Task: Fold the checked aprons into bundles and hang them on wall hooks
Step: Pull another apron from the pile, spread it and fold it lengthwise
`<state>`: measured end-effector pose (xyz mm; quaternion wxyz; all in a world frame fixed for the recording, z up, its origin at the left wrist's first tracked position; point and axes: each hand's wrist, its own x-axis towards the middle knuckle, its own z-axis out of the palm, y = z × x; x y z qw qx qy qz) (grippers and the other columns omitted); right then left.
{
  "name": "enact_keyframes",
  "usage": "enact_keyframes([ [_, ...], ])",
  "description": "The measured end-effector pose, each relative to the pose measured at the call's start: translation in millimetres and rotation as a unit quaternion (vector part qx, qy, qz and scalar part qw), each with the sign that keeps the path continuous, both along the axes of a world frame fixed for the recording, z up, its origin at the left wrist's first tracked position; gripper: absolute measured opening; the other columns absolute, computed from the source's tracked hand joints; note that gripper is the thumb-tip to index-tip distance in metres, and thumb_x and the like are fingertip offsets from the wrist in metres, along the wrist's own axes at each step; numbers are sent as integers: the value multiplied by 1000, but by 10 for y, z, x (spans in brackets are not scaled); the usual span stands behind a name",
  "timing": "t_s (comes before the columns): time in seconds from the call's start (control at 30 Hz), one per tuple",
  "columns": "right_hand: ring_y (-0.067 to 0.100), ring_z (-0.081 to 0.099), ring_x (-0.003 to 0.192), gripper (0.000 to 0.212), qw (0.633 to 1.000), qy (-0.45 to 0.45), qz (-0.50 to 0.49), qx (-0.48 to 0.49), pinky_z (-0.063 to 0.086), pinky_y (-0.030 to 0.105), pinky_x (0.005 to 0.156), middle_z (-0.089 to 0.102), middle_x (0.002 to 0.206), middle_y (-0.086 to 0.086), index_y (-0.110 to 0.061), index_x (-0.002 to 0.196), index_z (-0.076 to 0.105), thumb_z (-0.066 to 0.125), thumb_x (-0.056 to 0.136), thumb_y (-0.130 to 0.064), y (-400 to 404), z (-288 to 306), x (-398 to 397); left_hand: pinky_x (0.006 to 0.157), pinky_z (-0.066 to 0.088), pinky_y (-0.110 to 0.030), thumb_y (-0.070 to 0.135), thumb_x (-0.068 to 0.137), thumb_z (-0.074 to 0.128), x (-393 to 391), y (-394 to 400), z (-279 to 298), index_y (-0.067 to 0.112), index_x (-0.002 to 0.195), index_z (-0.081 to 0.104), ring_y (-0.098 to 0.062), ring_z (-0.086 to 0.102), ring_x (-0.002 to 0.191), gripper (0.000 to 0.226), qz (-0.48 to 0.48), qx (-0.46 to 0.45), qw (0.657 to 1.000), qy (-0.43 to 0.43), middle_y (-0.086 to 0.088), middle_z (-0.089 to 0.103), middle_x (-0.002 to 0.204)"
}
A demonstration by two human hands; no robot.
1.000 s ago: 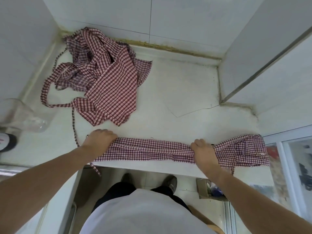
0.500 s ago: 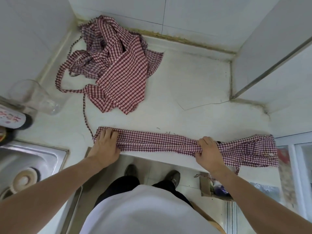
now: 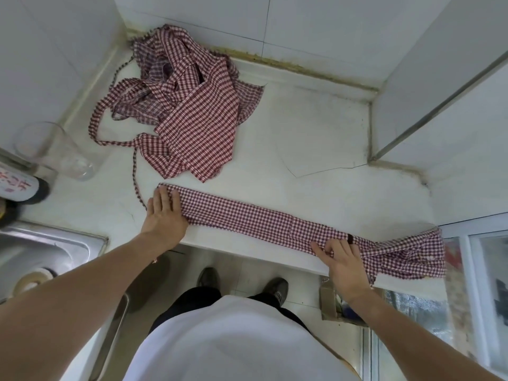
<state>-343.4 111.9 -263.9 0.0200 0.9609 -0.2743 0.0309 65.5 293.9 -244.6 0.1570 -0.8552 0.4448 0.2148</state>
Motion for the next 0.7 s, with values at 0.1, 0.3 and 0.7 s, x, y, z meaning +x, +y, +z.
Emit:
enact_keyframes([
  [0.1, 27, 41, 81, 84, 998, 22, -52, 11, 46, 46, 63, 48, 91, 10, -14, 127, 67, 72, 48, 13, 61, 31, 38, 123, 1, -53, 45, 102, 26, -1, -38, 42, -1, 153, -13, -46, -16, 147, 78, 40, -8, 998, 43, -30, -21, 158],
  [0.3, 32, 55, 87, 55, 974, -41, -186, 125, 56, 48, 66, 53, 100, 13, -9, 112, 71, 72, 63, 16, -74, 115, 156, 114, 30, -55, 31, 89, 64, 44, -33, 213, 7, 142, 34, -43, 32, 138, 66, 100, -145, 983, 52, -23, 31, 150],
  [0.7, 24, 56, 80, 28, 968, -7, -169, 186, 51, 35, 66, 55, 91, 5, -11, 84, 59, 76, 69, 4, -393, 273, 202, 90, 45, -47, 16, 83, 71, 250, -41, 223, 9, 96, 69, -32, 56, 94, 15, 12, -149, 986, -70, -12, 63, 92],
])
